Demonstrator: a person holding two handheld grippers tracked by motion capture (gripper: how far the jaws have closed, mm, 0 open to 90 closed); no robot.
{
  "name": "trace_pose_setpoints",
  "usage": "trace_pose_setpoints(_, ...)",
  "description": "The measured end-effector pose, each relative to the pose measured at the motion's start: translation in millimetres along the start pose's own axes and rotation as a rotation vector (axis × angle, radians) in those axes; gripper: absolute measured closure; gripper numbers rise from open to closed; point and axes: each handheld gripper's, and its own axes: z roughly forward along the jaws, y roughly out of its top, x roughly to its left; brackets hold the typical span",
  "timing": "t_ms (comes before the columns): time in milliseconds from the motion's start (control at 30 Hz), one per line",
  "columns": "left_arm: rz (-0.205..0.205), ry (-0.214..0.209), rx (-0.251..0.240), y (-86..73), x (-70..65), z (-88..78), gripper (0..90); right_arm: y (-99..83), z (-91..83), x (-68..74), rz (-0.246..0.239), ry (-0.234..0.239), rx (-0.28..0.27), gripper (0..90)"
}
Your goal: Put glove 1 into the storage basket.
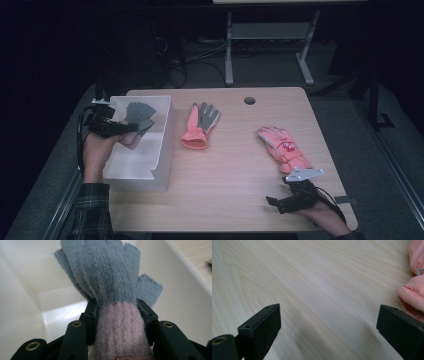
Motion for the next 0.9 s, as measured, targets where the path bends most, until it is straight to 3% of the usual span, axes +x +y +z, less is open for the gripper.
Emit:
trace_pose_setpoints(100, -0.016, 0.021, 0.016, -4.5, 5.7, 12.2, 59.1, -0.4, 0.1, -0.1, 0.004, 0.003, -0.005, 5.1)
trace_pose_setpoints(200, 0.022, 0.066, 0.055, -6.0, 3.4, 23.6, 58.5, -0.6, -0.9, 0.2, 0.014, 0.002, -0.004, 5.1)
trace_pose_setpoints(267, 0.012, 0.051, 0.051, -6.8, 3.6, 26.4, 58.5, -0.5, -0.6, 0.0, 0.013, 0.002, -0.005, 5.2)
trace_pose_setpoints(433, 0.000, 0.088, 0.102, -13.8, 7.2, 43.0, 58.0, -0.8, -0.5, 0.3, 0.007, 0.003, -0.005, 5.1)
trace_pose_setpoints(733, 0.005, 0.141, 0.243, -26.9, 13.7, 71.4, 56.8, -1.3, -1.2, 0.3, 0.014, 0.000, -0.001, 5.3)
trace_pose_setpoints(900, -0.014, 0.135, 0.261, -28.8, 14.0, 74.6, 52.5, -2.0, -1.8, -0.9, 0.011, -0.001, -0.007, 5.3)
